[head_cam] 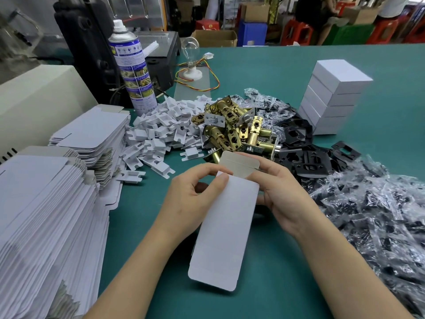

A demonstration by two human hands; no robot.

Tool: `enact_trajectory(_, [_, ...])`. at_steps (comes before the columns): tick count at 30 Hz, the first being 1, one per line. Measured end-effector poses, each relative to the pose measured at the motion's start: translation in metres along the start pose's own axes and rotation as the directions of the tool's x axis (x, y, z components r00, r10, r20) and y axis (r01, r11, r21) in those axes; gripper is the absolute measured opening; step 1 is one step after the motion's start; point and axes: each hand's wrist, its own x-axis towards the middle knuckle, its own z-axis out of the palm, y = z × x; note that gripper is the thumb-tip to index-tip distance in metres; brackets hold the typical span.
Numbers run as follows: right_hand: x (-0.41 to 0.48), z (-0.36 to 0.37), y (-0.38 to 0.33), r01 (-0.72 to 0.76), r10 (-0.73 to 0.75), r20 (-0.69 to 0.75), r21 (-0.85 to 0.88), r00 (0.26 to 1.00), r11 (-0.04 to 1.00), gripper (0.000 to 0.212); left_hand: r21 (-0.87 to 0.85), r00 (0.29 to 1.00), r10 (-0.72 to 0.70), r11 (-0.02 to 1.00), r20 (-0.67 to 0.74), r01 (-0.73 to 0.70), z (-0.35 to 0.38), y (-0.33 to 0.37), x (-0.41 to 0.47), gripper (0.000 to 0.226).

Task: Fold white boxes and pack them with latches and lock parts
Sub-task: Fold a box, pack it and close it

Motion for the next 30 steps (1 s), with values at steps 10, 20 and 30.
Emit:
enact_trajectory(10, [-0.009, 0.014, -0.005, 0.136, -0.116, 0.104, -0.213, 0.988, 0.968, 0.031, -0.039, 0.988, -0.015, 0.999, -0.151, 0.009, 0.000, 0.000, 0.002, 0.011])
enact_trajectory(20, [-0.006, 0.012, -0.004, 0.111, -0.111, 0.007, -0.187, 0.994, 0.976, 0.022, 0.042, 0.976, 0.116, 0.993, -0.182, -0.110, 0.002, 0.000, 0.002, 0.011])
enact_trajectory(30, [-0.007, 0.014, -0.007, 0.224, -0.245, -0.035, -0.299, 0.969, 0.928, 0.030, 0.052, 0.985, 0.143, 0.989, -0.094, -0.139, 0.000, -0.005, 0.002, 0.035])
